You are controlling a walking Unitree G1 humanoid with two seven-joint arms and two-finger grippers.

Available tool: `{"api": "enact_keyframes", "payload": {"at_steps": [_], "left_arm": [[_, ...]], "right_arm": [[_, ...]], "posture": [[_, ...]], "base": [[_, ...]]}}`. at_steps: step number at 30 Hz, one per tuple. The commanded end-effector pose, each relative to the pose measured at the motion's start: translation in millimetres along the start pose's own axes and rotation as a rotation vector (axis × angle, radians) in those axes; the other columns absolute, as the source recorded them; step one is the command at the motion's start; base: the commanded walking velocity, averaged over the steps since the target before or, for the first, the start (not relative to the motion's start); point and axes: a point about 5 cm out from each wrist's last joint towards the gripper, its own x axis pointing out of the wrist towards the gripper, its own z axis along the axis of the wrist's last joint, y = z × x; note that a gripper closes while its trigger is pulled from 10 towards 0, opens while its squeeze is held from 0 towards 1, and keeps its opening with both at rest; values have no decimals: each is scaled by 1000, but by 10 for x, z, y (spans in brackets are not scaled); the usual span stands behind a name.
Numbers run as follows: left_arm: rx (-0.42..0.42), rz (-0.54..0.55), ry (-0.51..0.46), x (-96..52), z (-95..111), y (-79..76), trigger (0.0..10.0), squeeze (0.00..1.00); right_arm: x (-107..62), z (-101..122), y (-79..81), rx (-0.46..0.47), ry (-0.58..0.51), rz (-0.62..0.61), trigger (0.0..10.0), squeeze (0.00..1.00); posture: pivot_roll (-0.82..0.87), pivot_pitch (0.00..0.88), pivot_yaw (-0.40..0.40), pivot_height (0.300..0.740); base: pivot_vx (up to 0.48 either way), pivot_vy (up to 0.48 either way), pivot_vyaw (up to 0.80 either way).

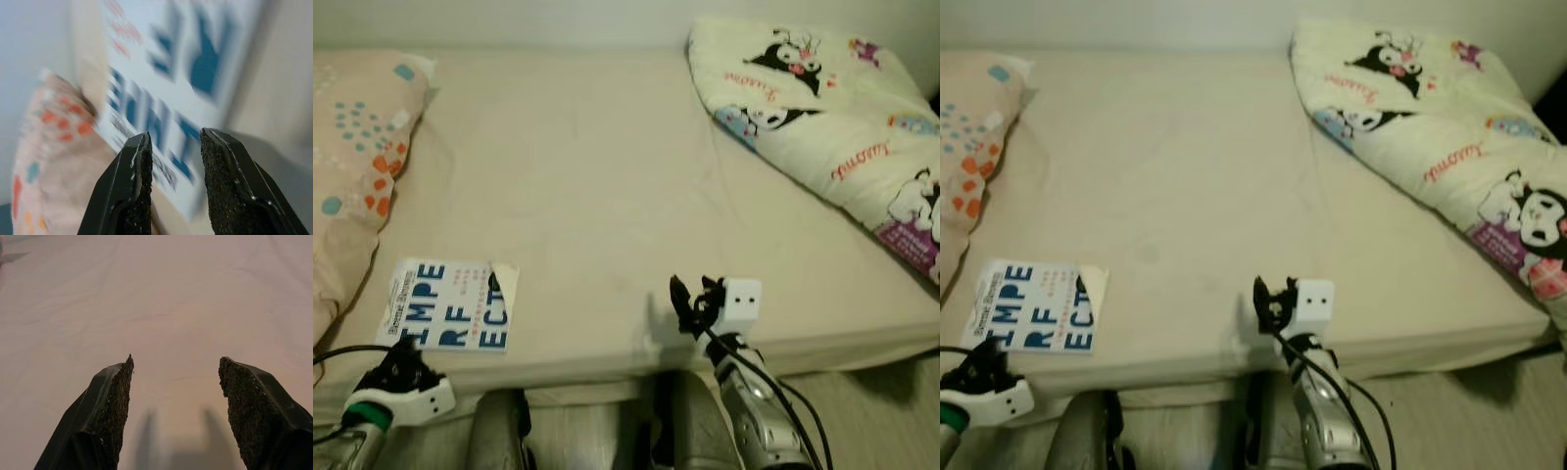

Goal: Clean up the room

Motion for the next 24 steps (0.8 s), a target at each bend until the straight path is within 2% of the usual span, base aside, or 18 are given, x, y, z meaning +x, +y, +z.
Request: {"api": "enact_keyframes", "payload": {"at_steps": [1,3,4,5,6,7,9,10,11,12,13,14,17,19,20,24], "left_arm": [[-48,18,-26,-18,57,19,10000,0],[-173,84,-85,41,291,125,10000,0],[-173,84,-85,41,291,125,10000,0],[-208,103,-102,52,355,164,10000,0],[-400,141,-88,173,568,278,10000,0],[-400,141,-88,173,568,278,10000,0],[-790,163,-52,378,888,491,10000,0],[-1014,170,-33,486,1018,632,10000,0],[-1139,165,-25,541,1083,706,10000,0],[-1209,161,-22,562,1119,753,10000,0],[-1293,149,-67,637,1202,883,10000,0],[-1338,139,-104,680,1257,971,10000,0],[-1320,101,-131,731,1308,996,10000,0],[-1288,85,-121,736,1302,950,10000,0],[-1263,35,-76,722,1295,826,10000,0],[-1243,-27,-42,688,1314,717,10000,0]], "right_arm": [[-36,-74,-26,1,24,-15,10000,0],[-22,-76,-21,3,24,-12,10000,0],[-22,-76,-21,3,24,-12,10000,0],[-18,-76,-20,4,24,-11,10000,0],[4,-74,15,7,21,1,10000,0],[4,-74,15,7,21,1,10000,0],[41,-72,92,18,14,26,10000,0],[56,-74,137,21,11,34,10000,0],[64,-76,163,23,10,38,10000,0],[68,-78,177,24,9,39,10000,0],[60,-116,211,22,16,47,10000,0],[53,-143,232,21,21,52,10000,0],[32,-206,235,-16,36,36,10000,0],[26,-222,220,-41,41,21,10000,0],[32,-203,162,-21,19,-27,10000,0],[77,-144,91,1,-10,-76,10000,0]], "posture": [[20,161,-3,600],[33,142,-5,600],[33,142,-5,600],[33,142,-5,600],[47,119,-6,600],[47,119,-6,600],[54,103,-8,600],[57,87,-7,600],[57,87,-7,600],[57,87,-7,600],[58,49,-4,600],[58,49,-4,600],[54,9,1,600],[52,4,2,600],[46,0,5,605],[44,0,10,615]], "base": [[0,0,0],[0,0,0],[0,0,0],[0,0,0],[0,0,0],[0,0,0],[0,0,0],[0,0,0],[0,0,0],[0,0,0],[0,0,0],[0,0,0],[0,0,0],[0,0,0],[0,0,0],[0,0,0]]}}
